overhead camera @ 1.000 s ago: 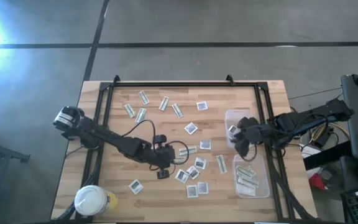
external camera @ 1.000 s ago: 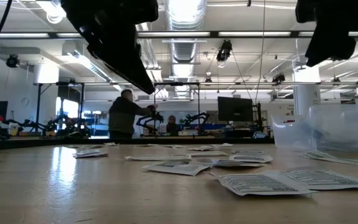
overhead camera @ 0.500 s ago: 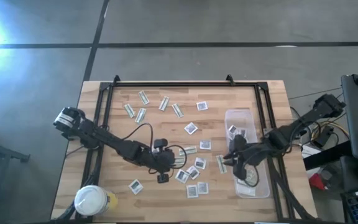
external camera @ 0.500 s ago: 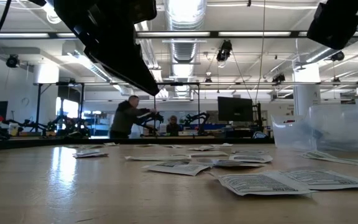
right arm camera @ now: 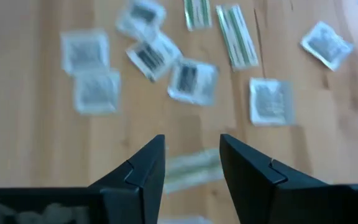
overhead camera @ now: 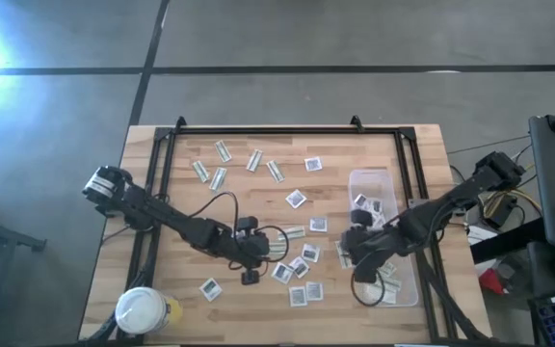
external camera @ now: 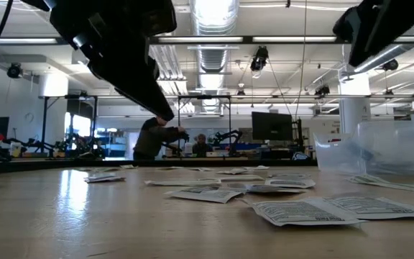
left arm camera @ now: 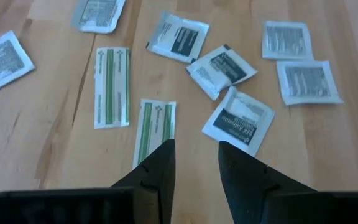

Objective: Pick & Place First Aid Supplies
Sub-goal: Put the bandage pack into the bottom bin

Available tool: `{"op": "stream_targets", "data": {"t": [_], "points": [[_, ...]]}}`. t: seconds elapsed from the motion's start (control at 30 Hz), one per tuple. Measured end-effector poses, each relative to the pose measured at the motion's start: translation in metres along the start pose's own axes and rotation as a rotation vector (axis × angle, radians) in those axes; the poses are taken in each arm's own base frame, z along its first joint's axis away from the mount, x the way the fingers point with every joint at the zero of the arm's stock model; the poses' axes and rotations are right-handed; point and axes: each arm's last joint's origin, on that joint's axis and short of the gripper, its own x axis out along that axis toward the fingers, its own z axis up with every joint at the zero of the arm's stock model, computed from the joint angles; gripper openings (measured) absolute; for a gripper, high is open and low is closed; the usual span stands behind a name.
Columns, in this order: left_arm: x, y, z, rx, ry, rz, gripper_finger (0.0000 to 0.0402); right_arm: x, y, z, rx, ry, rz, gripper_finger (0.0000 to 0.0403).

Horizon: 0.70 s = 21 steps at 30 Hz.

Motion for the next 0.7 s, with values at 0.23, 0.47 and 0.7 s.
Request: {"op": "stream_targets", "data": {"t": [0.23, 0.47, 0.7], "points": [[0.005, 0.003, -0.012, -0.018, 0.002, 0.002, 0.0115, 0.027, -0.005, 0.005, -0.16, 0.215, -0.078, 0.0167], [0.006, 0.003, -0.015, -0.035, 0.008, 0.002, 0.0115, 0.056, -0.018, 0.006, -0.239, 0.378, -0.129, 0.016], [0.006, 0.002, -0.015, -0.027, 0.008, -0.002, 0.0115, 0.074, -0.028, 0.008, -0.243, 0.44, -0.101, 0.0153]]}}
